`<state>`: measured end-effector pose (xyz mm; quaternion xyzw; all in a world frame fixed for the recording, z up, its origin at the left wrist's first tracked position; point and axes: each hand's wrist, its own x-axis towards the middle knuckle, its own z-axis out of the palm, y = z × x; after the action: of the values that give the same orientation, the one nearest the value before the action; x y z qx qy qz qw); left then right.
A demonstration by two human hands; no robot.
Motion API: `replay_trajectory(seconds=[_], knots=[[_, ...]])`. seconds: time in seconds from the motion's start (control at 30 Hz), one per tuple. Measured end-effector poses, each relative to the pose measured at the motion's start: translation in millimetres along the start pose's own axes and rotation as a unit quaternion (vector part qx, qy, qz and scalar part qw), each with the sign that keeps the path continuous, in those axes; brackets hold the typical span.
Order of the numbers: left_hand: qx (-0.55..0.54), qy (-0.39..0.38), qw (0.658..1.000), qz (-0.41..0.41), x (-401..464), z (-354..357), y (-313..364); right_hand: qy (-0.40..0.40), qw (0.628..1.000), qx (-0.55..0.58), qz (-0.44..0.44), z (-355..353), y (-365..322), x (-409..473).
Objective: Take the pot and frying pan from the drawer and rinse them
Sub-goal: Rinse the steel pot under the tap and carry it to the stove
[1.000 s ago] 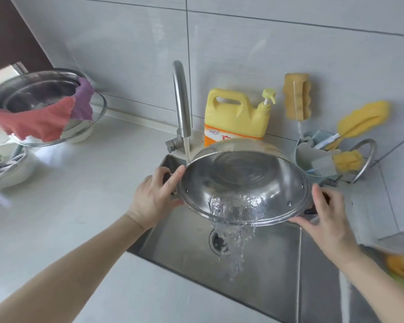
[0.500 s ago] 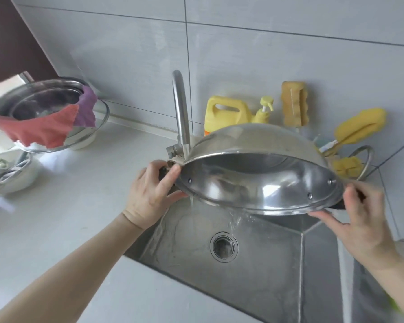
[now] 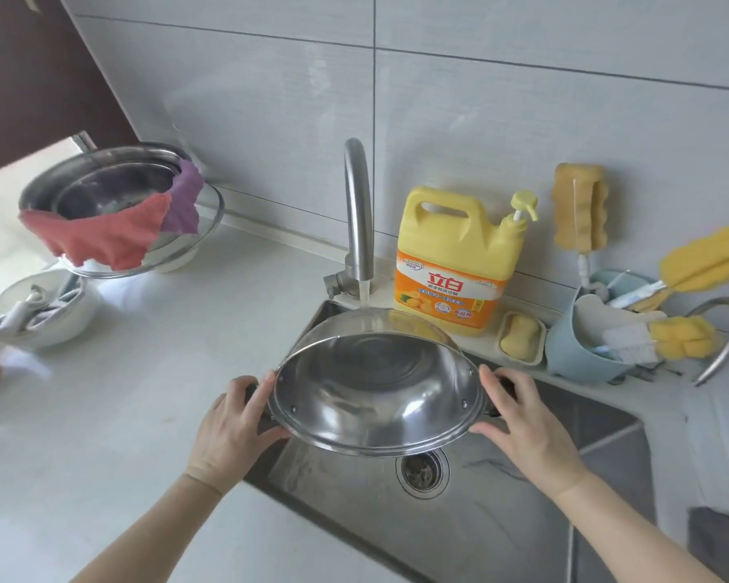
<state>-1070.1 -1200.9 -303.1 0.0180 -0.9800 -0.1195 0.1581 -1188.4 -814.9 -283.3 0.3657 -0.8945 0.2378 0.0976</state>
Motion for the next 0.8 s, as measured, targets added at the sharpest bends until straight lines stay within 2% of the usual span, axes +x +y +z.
replay_trajectory(seconds=[0.2,0.4,0.6,0.8], knots=[[-0.020,-0.002,0.999,-0.034,-8,-5,-26,-0.017,0.999,0.016,-0.036,16,-7,34],[-0.024,0.006,0.999,-0.033,-3,-4,-31,-0.009,0.999,0.011,-0.049,20,-1,45],[-0.013,0.021,1.000,0.018,23,7,-12,0.027,0.999,0.001,-0.031,2,17,27],[-0.009,0.049,0.995,0.085,51,18,18,0.017,0.999,-0.012,0.024,-23,35,3]])
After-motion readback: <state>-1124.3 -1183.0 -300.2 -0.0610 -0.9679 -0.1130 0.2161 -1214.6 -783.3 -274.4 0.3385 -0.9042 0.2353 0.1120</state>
